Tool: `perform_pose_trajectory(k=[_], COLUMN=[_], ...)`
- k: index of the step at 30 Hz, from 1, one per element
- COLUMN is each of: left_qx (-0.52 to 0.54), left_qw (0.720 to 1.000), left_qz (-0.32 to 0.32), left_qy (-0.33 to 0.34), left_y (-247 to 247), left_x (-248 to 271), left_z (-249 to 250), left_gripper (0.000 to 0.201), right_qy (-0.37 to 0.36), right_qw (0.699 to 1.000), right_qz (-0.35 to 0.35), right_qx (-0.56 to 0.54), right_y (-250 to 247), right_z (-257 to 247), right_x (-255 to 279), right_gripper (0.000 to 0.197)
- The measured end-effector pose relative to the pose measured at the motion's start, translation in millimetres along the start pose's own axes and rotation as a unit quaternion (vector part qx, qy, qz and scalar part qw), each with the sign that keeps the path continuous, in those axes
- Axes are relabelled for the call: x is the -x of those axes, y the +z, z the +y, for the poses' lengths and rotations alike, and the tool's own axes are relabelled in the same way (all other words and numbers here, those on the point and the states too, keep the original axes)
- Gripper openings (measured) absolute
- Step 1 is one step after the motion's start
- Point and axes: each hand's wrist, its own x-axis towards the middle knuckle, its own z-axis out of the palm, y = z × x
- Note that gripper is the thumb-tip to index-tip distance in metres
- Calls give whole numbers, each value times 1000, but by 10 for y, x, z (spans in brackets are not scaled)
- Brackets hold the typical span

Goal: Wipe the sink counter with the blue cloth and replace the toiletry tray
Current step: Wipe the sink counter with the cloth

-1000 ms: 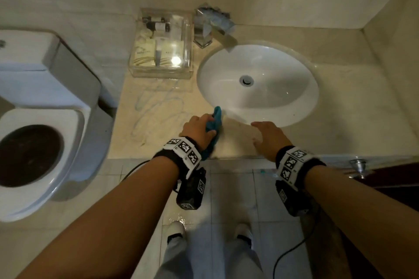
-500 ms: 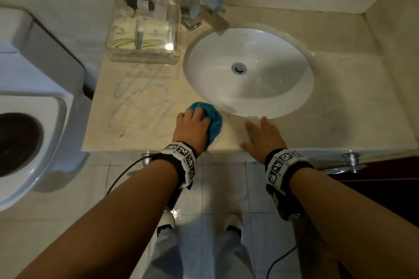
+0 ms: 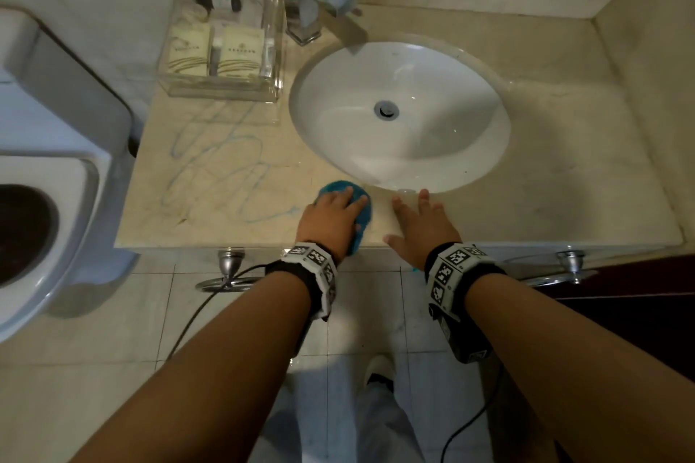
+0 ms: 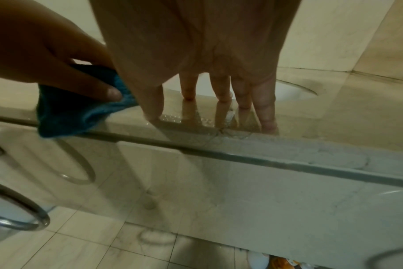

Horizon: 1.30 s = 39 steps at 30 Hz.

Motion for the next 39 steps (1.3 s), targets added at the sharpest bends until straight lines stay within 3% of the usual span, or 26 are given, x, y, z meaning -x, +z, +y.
perform_pose_trajectory(k=[3,5,9,12,15,20,26,30,32,36,39], left_qx=[33,4,14,52,59,143,58,41,47,98,92], left_qw=[994,993,995,996,993,968,995,999,997,974,967], left_qz=[29,50,96,75,93,129,66,25,31,42,32], left_qy=[-98,-109,0,18,29,-162,-56,-25,-53,-199,-236], left_y=[-52,-20,170,250,217,-17,170,274,226,25,-17], left_x=[1,0,-43,-34,-12,35,-49,-6,72,300,314], left_z=[-261,-263,96,294,96,-351,332,393,89,-681,-791], left_gripper=[50,50,50,51,51,54,43,60,59,53,52], right_qy=[-2,-1,-5,-9,-12,-14,-17,-17,-21,-25,-24], right_qw=[1000,1000,1000,1000,1000,1000,1000,1000,999,999,999], right_qz=[-11,-12,-8,0,-10,-13,-6,-9,-17,-28,-31], right_qx=[-9,-19,-15,-7,-8,-10,-3,10,20,16,5], right_y=[-21,-26,-25,-31,-44,-55,-55,-62,-69,-92,-109], right_z=[13,14,23,27,30,34,28,26,31,30,25], right_x=[19,28,33,28,43,47,41,18,20,23,33], right_gripper=[78,77,77,76,76,76,76,76,77,77,78])
